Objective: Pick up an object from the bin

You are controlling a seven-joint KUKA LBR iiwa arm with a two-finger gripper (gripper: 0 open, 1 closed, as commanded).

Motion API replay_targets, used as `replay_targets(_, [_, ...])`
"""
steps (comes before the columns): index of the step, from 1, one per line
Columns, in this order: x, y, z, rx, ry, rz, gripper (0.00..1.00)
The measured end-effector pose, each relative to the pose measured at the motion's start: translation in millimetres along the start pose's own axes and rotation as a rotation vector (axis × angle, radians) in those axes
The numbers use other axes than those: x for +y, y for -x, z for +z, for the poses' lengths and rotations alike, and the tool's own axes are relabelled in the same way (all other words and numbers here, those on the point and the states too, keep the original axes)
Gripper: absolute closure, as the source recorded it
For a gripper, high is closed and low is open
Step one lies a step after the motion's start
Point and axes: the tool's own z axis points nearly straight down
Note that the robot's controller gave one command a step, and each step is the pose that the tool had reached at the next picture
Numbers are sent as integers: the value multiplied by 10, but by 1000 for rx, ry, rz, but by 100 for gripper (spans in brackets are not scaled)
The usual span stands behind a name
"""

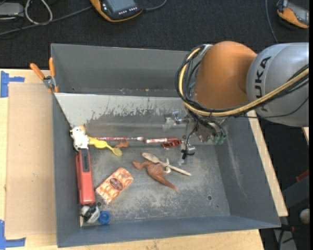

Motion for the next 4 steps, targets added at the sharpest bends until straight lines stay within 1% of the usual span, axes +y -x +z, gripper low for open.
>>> replay_targets(1, [348, 53, 673, -4, 0, 23, 0])
replay_targets(2, [179, -30, 969, -7, 0, 36, 0])
replay_targets(3, [400, 6, 1104, -2, 4, 158, 100])
replay_targets(4, [401, 7, 1103, -3, 3, 157, 100])
